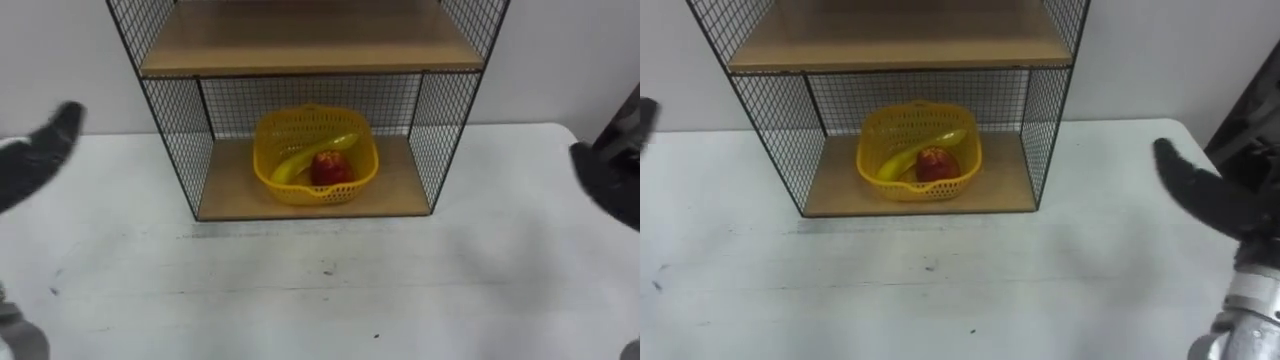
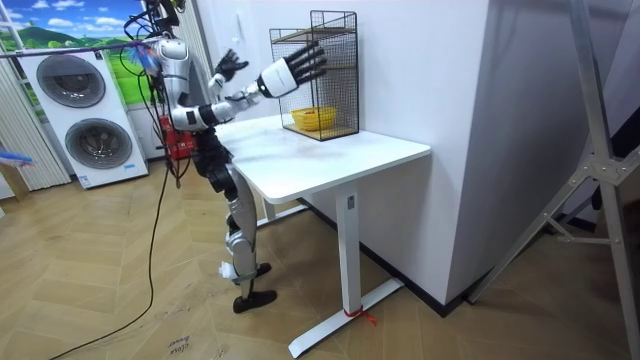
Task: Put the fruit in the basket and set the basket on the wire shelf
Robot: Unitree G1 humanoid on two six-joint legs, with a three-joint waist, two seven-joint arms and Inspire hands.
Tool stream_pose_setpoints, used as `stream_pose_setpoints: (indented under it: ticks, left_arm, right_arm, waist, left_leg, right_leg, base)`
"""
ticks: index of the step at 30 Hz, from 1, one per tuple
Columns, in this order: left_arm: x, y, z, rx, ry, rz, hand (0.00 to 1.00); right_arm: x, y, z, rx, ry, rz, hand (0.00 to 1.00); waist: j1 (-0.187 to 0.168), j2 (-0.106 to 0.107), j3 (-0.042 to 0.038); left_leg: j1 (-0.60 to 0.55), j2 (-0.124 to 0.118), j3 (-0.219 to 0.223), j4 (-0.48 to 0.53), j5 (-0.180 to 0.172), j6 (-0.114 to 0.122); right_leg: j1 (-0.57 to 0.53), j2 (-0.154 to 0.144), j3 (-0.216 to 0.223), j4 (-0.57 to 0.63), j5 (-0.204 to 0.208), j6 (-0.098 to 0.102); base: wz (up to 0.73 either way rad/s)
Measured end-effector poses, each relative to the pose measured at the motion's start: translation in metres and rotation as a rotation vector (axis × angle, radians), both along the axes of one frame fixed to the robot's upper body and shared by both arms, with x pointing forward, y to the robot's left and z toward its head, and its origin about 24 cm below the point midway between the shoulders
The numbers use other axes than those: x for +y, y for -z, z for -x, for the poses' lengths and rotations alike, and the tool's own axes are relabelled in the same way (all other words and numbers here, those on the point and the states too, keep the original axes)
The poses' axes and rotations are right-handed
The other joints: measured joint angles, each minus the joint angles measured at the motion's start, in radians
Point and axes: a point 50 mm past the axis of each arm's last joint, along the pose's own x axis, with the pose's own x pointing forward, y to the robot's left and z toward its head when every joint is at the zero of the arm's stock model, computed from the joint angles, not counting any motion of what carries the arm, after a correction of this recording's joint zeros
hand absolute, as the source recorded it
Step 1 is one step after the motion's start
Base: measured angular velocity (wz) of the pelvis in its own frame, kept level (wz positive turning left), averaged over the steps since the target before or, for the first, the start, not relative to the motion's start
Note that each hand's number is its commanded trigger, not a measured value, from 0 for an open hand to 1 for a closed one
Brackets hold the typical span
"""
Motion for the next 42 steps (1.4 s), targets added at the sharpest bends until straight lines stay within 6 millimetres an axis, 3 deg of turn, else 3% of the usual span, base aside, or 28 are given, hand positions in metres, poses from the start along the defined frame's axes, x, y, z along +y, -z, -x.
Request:
stream_pose_setpoints:
  ticks: [1, 4, 6, 8, 9, 13, 17, 19, 22, 24, 25, 27, 30, 34, 38, 42]
  left_arm:
    - [0.004, -0.003, 0.005, -0.022, -0.042, 0.000, 0.00]
    - [0.023, -0.017, 0.029, -0.125, -0.243, -0.004, 0.00]
    - [0.038, -0.025, 0.046, -0.196, -0.391, 0.012, 0.00]
    - [0.048, -0.032, 0.060, -0.237, -0.483, 0.012, 0.00]
    - [0.057, -0.039, 0.072, -0.282, -0.553, 0.018, 0.00]
    - [0.078, -0.044, 0.101, -0.365, -0.704, 0.084, 0.00]
    - [0.106, -0.009, 0.131, -0.300, -0.903, 0.316, 0.00]
    - [0.118, 0.022, 0.147, -0.230, -0.995, 0.499, 0.00]
    - [0.126, 0.056, 0.160, -0.176, -1.075, 0.686, 0.00]
    - [0.126, 0.097, 0.171, -0.092, -1.147, 0.871, 0.00]
    - [0.125, 0.108, 0.174, -0.066, -1.161, 0.913, 0.00]
    - [0.117, 0.143, 0.188, -0.022, -1.220, 1.107, 0.00]
    - [0.107, 0.169, 0.203, -0.012, -1.286, 1.247, 0.00]
    - [0.095, 0.191, 0.225, 0.070, -1.369, 1.287, 0.00]
    - [0.084, 0.207, 0.227, 0.186, -1.357, 1.303, 0.00]
    - [0.055, 0.237, 0.220, 0.429, -1.273, 1.322, 0.00]
  right_arm:
    - [-0.003, -0.005, 0.003, -0.027, 0.031, 0.011, 0.00]
    - [-0.019, -0.027, 0.016, -0.143, 0.185, 0.071, 0.00]
    - [-0.035, -0.047, 0.028, -0.232, 0.320, 0.123, 0.00]
    - [-0.047, -0.060, 0.042, -0.293, 0.431, 0.159, 0.00]
    - [-0.055, -0.066, 0.053, -0.333, 0.505, 0.166, 0.00]
    - [-0.072, -0.068, 0.078, -0.425, 0.662, 0.089, 0.00]
    - [-0.102, -0.031, 0.105, -0.337, 0.847, -0.137, 0.00]
    - [-0.117, -0.002, 0.120, -0.294, 0.946, -0.324, 0.00]
    - [-0.126, 0.030, 0.139, -0.250, 1.063, -0.519, 0.00]
    - [-0.130, 0.063, 0.155, -0.195, 1.155, -0.685, 0.00]
    - [-0.130, 0.072, 0.159, -0.178, 1.176, -0.723, 0.00]
    - [-0.124, 0.105, 0.175, -0.132, 1.263, -0.887, 0.00]
    - [-0.115, 0.137, 0.198, -0.085, 1.376, -1.037, 0.00]
    - [-0.095, 0.170, 0.227, 0.053, 1.498, -1.111, 0.00]
    - [-0.075, 0.192, 0.237, 0.214, 1.527, -1.136, 0.00]
    - [-0.042, 0.218, 0.239, 0.519, 1.463, -1.102, 0.00]
  waist:
    - [0.000, -0.004, 0.0021]
    - [0.002, -0.006, -0.0051]
    - [0.005, -0.009, -0.0018]
    - [0.008, -0.012, -0.0042]
    - [0.009, -0.008, -0.0001]
    - [0.007, -0.011, -0.0013]
    - [-0.004, -0.011, -0.0031]
    - [-0.010, -0.010, -0.0037]
    - [-0.011, -0.009, -0.0048]
    - [-0.029, -0.008, -0.0049]
    - [-0.029, -0.007, -0.0045]
    - [-0.029, -0.008, -0.0045]
    - [-0.025, -0.010, -0.0052]
    - [-0.028, -0.011, -0.0048]
    - [-0.035, -0.013, -0.0047]
    - [-0.046, -0.015, -0.0054]
  left_leg:
    - [0.000, -0.001, -0.002, 0.000, 0.000, 0.000]
    - [-0.011, -0.002, -0.004, 0.003, 0.000, 0.000]
    - [-0.014, -0.003, -0.007, 0.003, 0.001, -0.001]
    - [-0.020, -0.002, -0.007, 0.003, 0.001, -0.001]
    - [-0.027, -0.003, -0.008, 0.006, 0.000, -0.003]
    - [-0.037, -0.002, -0.009, 0.010, -0.002, -0.005]
    - [-0.051, -0.005, -0.010, 0.011, -0.002, -0.006]
    - [-0.071, -0.008, -0.012, 0.018, -0.003, -0.005]
    - [-0.089, -0.015, -0.022, 0.028, -0.008, -0.005]
    - [-0.098, -0.020, -0.035, 0.030, -0.007, -0.005]
    - [-0.099, -0.021, -0.036, 0.032, -0.007, -0.005]
    - [-0.099, -0.020, -0.039, 0.036, -0.009, -0.004]
    - [-0.096, -0.020, -0.043, 0.042, -0.012, -0.003]
    - [-0.091, -0.020, -0.043, 0.041, -0.013, -0.003]
    - [-0.083, -0.018, -0.042, 0.041, -0.024, -0.004]
    - [-0.074, -0.016, -0.038, 0.037, -0.025, -0.003]
  right_leg:
    - [0.000, -0.001, -0.004, 0.001, -0.001, 0.000]
    - [-0.018, -0.010, -0.010, 0.019, -0.012, -0.002]
    - [-0.021, -0.009, -0.012, 0.021, -0.013, -0.001]
    - [-0.028, -0.010, -0.012, 0.025, -0.015, -0.003]
    - [-0.035, -0.012, -0.011, 0.034, -0.021, -0.005]
    - [-0.045, -0.015, -0.024, 0.043, -0.028, -0.009]
    - [-0.063, -0.023, -0.035, 0.056, -0.035, -0.009]
    - [-0.088, -0.028, -0.036, 0.079, -0.046, -0.009]
    - [-0.108, -0.034, -0.039, 0.100, -0.057, -0.006]
    - [-0.108, -0.042, -0.061, 0.102, -0.059, -0.001]
    - [-0.108, -0.043, -0.063, 0.102, -0.060, -0.001]
    - [-0.102, -0.042, -0.066, 0.100, -0.063, -0.004]
    - [-0.099, -0.041, -0.064, 0.099, -0.064, -0.004]
    - [-0.094, -0.039, -0.060, 0.100, -0.064, -0.003]
    - [-0.082, -0.040, -0.061, 0.098, -0.065, -0.004]
    - [-0.073, -0.039, -0.059, 0.097, -0.065, -0.005]
  base:
    - [0.06]
    - [0.03]
    - [0.00]
    - [0.00]
    - [0.03]
    - [0.01]
    - [0.06]
    - [0.00]
    - [0.09]
    - [0.24]
    - [0.15]
    - [0.04]
    - [0.00]
    - [0.00]
    - [0.00]
    - [0.01]
